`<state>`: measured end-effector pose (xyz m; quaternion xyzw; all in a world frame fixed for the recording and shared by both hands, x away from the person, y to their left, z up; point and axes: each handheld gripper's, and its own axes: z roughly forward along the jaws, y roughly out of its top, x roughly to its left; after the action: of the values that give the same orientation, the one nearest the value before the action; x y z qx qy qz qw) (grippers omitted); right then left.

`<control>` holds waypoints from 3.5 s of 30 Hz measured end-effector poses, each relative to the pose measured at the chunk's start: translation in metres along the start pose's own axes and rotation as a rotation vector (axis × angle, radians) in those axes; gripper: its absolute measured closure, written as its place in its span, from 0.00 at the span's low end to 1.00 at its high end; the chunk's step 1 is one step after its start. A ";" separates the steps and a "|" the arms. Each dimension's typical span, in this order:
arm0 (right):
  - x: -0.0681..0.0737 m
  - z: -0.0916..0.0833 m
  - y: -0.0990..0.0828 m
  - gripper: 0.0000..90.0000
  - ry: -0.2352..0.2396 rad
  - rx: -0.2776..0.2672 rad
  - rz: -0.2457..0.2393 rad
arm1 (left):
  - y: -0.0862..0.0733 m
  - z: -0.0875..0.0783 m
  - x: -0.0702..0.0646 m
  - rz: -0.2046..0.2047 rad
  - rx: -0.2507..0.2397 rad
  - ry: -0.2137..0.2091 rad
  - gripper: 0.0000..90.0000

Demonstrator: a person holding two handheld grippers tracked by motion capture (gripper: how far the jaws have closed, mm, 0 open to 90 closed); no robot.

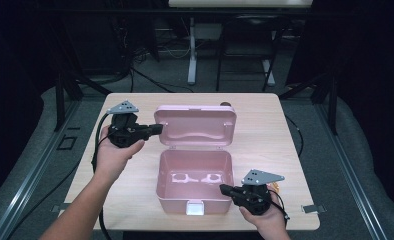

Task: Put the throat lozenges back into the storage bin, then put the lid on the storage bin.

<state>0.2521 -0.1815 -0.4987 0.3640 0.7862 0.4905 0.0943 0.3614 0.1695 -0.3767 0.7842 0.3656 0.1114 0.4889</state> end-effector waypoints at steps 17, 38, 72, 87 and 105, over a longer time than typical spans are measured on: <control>0.001 0.000 -0.001 1.00 -0.007 -0.005 -0.019 | -0.015 0.003 0.009 -0.022 0.019 -0.004 0.97; 0.000 0.000 -0.001 1.00 -0.001 -0.016 -0.014 | -0.055 0.002 0.017 -0.031 0.029 0.039 0.79; 0.006 -0.011 0.011 0.86 0.005 -0.020 -0.024 | -0.093 0.003 0.008 -0.016 0.089 0.021 0.68; 0.006 -0.016 0.023 0.73 -0.004 -0.016 -0.044 | -0.096 0.002 0.006 -0.003 0.125 0.002 0.66; -0.005 -0.032 0.044 0.55 -0.052 -0.029 -0.050 | -0.094 -0.001 0.001 0.018 0.122 -0.001 0.55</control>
<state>0.2606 -0.1958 -0.4469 0.3554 0.7851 0.4896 0.1325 0.3178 0.1954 -0.4563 0.8159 0.3645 0.0930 0.4392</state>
